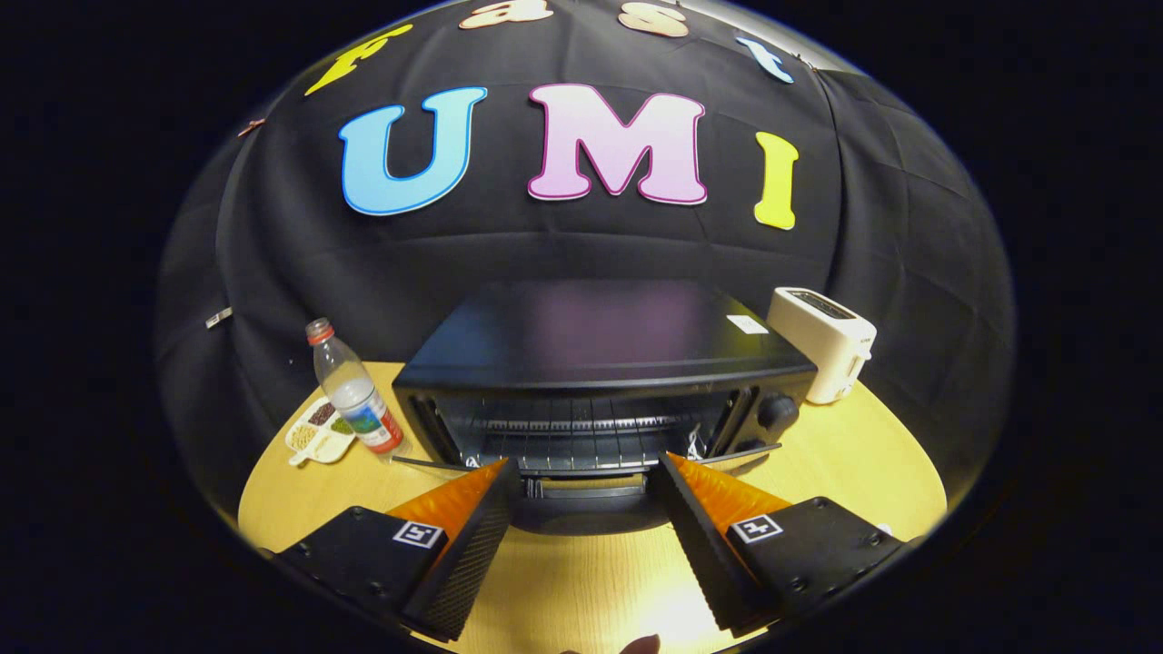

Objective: Open the toaster oven, put the food inside, and close the toaster oven door.

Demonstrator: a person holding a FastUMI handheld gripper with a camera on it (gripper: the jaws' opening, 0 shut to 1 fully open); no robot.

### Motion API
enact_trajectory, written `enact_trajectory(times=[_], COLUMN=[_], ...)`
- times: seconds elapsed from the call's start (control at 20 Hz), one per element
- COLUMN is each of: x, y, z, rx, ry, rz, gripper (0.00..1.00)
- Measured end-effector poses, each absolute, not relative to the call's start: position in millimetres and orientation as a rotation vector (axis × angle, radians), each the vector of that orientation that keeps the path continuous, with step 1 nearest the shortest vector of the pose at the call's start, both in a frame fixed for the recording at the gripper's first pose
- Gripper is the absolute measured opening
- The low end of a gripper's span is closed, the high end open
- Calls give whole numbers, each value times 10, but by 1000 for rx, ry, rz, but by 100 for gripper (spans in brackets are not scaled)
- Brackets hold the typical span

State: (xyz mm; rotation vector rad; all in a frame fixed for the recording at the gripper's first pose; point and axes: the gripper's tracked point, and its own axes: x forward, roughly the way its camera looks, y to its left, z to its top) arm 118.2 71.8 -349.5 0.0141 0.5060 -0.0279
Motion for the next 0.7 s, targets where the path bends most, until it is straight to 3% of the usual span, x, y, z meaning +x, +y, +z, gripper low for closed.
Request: enact_trajectory(times=[0.7], x=[349], y=[698], z=[-4463], rx=[-36], ry=[759], rz=[-23], gripper=[99])
